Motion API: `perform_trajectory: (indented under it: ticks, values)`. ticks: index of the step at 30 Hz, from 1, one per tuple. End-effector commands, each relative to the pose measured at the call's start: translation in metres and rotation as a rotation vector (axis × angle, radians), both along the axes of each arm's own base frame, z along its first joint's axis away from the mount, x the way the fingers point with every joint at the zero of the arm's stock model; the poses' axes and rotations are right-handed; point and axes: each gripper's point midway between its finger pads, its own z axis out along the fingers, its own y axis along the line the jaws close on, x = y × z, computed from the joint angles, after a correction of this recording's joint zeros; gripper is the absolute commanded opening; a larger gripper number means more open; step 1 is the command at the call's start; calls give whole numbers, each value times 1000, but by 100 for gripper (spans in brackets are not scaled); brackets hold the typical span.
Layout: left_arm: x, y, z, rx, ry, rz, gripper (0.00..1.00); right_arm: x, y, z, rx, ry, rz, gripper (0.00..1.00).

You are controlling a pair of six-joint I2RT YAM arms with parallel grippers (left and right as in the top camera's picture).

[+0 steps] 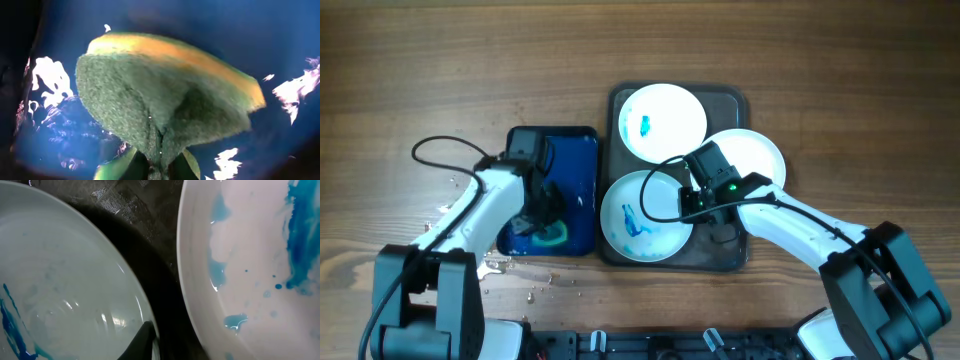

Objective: Clean dirty plates on tray and stack at the side
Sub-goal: 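Dip the sponge into the blue tray water with the left gripper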

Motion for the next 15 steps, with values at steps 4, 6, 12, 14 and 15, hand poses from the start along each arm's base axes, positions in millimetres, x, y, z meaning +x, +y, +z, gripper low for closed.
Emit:
perform_trajectory:
  ticks: [4,6,12,14,15]
  values:
    - [40,-10,78,-21,-115,-13,4,-2,-18,-16,-91,17,-34,11]
    - [42,-10,81,-25,-127,-13,4,-2,-17,-16,-90,17,-35,12]
    - [47,-18,81,-15,-153,-44,4,-2,-17,-16,-89,17,-35,13]
    - [47,-21,81,-14,-155,-54,4,-2,-17,-16,-87,18,-34,13]
    - [47,-22,81,-10,-156,-61,4,-2,-17,-16,-88,18,-33,13]
